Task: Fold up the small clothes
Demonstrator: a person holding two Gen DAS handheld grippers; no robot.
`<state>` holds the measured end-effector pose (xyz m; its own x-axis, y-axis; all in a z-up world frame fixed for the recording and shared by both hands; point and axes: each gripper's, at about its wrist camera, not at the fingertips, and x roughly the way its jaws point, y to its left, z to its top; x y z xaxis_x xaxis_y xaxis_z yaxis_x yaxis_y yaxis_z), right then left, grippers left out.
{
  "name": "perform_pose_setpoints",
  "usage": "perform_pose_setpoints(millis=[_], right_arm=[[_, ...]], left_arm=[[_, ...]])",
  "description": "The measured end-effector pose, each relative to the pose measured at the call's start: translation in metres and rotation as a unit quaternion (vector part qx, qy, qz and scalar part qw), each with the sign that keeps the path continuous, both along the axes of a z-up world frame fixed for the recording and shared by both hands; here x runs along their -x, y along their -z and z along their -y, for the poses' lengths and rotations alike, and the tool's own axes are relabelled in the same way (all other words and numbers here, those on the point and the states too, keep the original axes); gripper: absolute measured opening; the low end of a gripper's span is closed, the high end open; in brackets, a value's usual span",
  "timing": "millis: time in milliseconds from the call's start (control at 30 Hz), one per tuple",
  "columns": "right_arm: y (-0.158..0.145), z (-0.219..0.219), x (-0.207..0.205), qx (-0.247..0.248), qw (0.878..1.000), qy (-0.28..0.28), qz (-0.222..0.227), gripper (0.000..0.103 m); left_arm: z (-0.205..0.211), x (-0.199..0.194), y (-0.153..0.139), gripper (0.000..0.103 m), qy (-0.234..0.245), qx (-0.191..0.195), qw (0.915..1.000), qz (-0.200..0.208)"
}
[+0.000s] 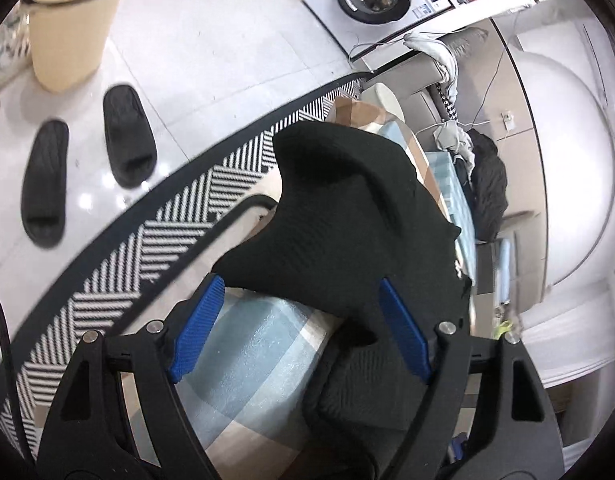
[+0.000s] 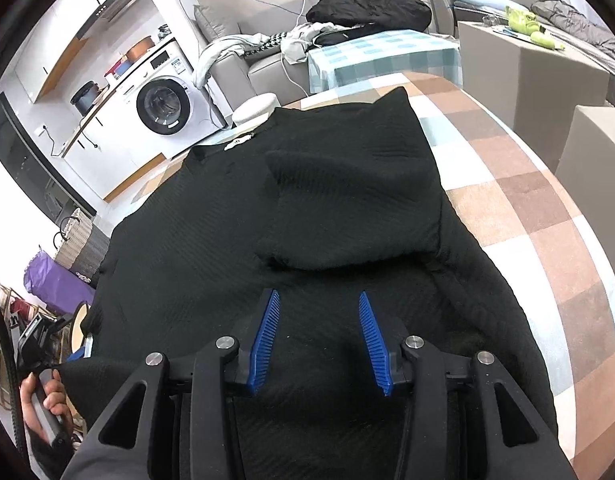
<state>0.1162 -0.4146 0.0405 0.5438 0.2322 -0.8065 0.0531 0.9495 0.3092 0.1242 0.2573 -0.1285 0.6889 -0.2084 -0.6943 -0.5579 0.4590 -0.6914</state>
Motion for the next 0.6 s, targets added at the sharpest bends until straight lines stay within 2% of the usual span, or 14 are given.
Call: perform_pose_setpoints(millis=[167, 367, 533, 600], right_arm=[[-0.004, -0.01, 0.003, 0.01, 1.0, -0.005, 0.003, 0.043], [-0.008, -0.017, 0.01, 0.021, 1.0, -0.003, 0.009, 0.043], [-0.012, -0.02, 0.012, 0.027, 1.0, 0.002, 0.013, 0.043], [-0.013, -0.022, 0.013, 0.03, 0.999, 0.001, 0.015, 0.043]], left_arm=[[-0.008, -0.01, 0.03, 0.078, -0.007, 0.081, 0.9967, 0.003], [-0.021, -0.023, 0.053, 0.076, -0.015, 0.13, 0.9914, 0.007], [-0.028, -0.034, 0.065, 0.064, -0.016, 0.142, 0.9896, 0.008], [-0.03, -0.036, 0.065, 0.047, -0.02, 0.127, 0.9916, 0.008]])
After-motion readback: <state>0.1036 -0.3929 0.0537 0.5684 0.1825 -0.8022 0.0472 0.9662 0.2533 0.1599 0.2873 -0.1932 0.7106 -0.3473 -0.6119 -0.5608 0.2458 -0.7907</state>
